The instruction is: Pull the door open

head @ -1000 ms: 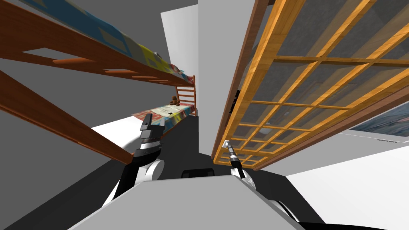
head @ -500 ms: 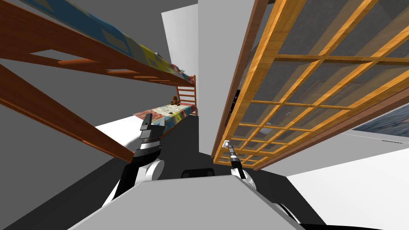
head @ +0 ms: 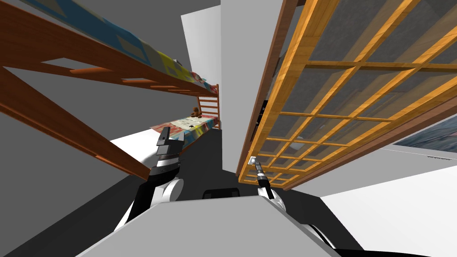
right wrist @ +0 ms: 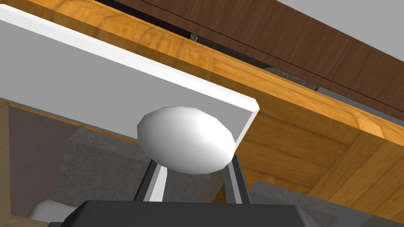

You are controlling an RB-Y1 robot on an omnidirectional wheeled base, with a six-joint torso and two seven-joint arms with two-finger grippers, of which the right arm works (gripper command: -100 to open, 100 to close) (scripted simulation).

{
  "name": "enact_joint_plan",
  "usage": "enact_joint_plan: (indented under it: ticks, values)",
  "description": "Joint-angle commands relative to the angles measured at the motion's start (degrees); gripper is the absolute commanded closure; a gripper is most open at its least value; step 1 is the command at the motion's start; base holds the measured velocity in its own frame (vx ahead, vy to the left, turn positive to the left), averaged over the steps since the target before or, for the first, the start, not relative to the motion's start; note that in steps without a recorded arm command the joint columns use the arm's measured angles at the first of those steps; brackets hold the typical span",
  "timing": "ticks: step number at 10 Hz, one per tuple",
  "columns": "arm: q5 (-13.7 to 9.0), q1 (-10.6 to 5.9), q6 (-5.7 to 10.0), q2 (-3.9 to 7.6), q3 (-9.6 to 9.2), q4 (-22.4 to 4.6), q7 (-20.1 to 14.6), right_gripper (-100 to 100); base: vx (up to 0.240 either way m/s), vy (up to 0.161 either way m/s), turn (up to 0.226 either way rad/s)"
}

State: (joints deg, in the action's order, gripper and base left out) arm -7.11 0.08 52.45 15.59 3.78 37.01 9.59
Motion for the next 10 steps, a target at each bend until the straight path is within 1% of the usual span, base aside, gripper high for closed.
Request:
enact_joint_plan:
  ticks: [1,2,3,4,5,6,7,8,9,10]
  values:
    - [-0.49,0.29,-0.13,-0.75,-1.39,0.44,-2.86,100,-0.023,-0.006,0.039]
    - [-0.49,0.29,-0.13,-0.75,-1.39,0.44,-3.64,100,-0.025,-0.012,0.023]
    - [-1.07,0.18,-0.09,-0.61,-1.82,0.31,-5.53,100,-0.032,-0.016,0.024]
    - [-1.07,0.18,-0.09,-0.61,-1.82,0.31,-6.0,100,-0.031,-0.011,0.015]
    - [-1.65,0.07,-0.04,-0.47,-2.25,0.17,-7.98,100,-0.025,-0.01,0.032]
    - [-1.65,0.07,-0.04,-0.47,-2.25,0.17,-8.39,100,-0.014,-0.01,0.024]
    - [-2.23,-0.04,0.0,-0.33,-2.69,0.03,-10.59,100,-0.029,-0.01,0.036]
    - [-2.23,-0.04,0.0,-0.33,-2.69,0.03,-10.77,100,-0.023,-0.006,0.009]
    - [-2.82,-0.15,0.05,-0.18,-3.13,-0.12,-13.15,100,-0.024,-0.001,0.027]
    - [-3.4,-0.26,0.09,-0.04,-3.56,-0.26,-14.68,100,-0.033,-0.013,0.039]
